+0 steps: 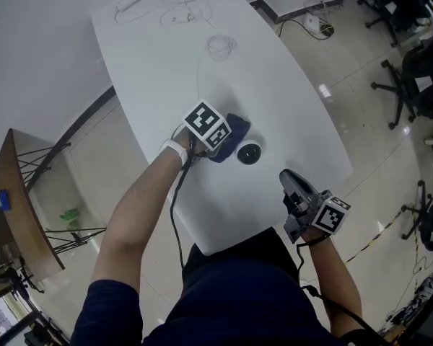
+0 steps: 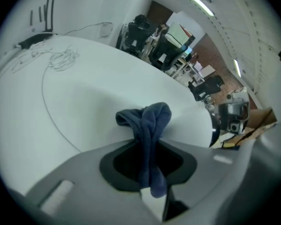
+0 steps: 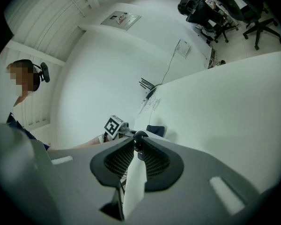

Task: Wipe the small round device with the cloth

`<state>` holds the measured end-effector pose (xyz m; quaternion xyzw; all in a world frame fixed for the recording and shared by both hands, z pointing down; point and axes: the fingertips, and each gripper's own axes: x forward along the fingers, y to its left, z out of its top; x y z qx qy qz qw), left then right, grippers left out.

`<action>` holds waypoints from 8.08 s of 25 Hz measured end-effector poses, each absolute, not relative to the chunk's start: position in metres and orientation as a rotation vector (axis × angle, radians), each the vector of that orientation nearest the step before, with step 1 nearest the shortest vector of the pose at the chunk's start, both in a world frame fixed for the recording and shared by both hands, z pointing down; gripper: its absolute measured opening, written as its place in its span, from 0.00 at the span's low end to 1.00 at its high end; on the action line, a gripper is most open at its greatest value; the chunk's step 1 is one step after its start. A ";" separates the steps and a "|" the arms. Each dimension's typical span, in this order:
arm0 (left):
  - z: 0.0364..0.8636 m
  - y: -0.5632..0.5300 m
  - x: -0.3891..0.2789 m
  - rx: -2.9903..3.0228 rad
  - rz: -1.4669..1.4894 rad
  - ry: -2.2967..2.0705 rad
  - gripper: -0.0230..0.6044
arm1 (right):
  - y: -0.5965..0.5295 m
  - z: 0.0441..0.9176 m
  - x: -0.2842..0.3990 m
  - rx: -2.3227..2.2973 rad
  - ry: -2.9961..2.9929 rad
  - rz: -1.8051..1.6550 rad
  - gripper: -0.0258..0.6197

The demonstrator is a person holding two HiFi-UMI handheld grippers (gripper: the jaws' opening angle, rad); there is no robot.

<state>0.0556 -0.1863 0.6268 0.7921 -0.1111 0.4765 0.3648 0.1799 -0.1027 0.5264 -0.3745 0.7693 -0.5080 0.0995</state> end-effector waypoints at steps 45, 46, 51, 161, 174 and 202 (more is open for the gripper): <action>0.571 -0.126 0.023 1.675 -0.045 -0.965 0.17 | -0.107 0.535 0.165 -1.087 2.302 -1.580 0.12; 0.576 -0.126 0.022 1.669 -0.027 -0.974 0.17 | -0.109 0.536 0.163 -1.084 2.299 -1.586 0.12; 0.600 -0.127 0.016 1.620 0.052 -1.004 0.17 | -0.115 0.542 0.155 -1.078 2.297 -1.603 0.12; 0.615 -0.079 0.106 2.790 1.764 -0.993 0.18 | -0.067 0.561 0.187 -1.134 2.264 -1.626 0.11; 0.521 -0.091 0.052 2.204 0.502 -0.914 0.17 | -0.069 0.534 0.171 -1.139 2.292 -1.526 0.11; 0.617 -0.159 0.032 1.763 0.463 -0.540 0.17 | -0.077 0.542 0.176 -1.186 2.246 -1.577 0.11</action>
